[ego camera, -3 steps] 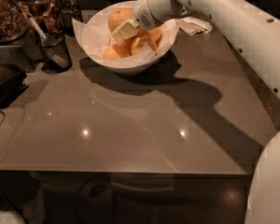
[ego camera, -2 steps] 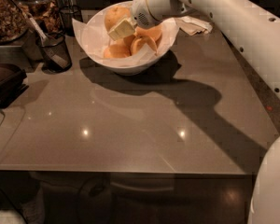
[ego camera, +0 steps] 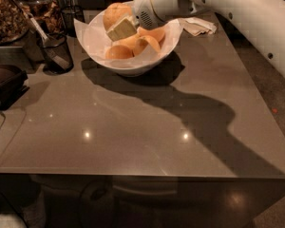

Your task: Pick orange from white bowl

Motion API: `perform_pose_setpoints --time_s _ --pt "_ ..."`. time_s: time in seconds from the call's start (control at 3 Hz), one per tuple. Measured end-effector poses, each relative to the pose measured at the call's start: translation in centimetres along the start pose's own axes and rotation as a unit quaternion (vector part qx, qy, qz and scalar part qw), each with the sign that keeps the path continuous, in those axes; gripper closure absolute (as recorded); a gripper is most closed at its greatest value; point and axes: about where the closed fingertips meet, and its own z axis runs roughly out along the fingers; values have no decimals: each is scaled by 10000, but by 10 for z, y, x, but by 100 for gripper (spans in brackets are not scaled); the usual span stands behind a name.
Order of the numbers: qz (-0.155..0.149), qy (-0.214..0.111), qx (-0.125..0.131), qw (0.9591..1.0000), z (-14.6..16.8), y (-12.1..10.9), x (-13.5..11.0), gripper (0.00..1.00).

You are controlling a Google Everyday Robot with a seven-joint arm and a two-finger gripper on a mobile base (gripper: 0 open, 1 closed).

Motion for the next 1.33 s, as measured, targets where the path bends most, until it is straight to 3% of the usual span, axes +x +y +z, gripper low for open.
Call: perform_pose_setpoints --time_s 0.67,1.0,1.33 --pt "133 -62 143 9998 -12 14 2 100" --pt "457 -229 545 9972 -46 40 3 100" --pt "505 -69 546 9972 -40 52 28 100"
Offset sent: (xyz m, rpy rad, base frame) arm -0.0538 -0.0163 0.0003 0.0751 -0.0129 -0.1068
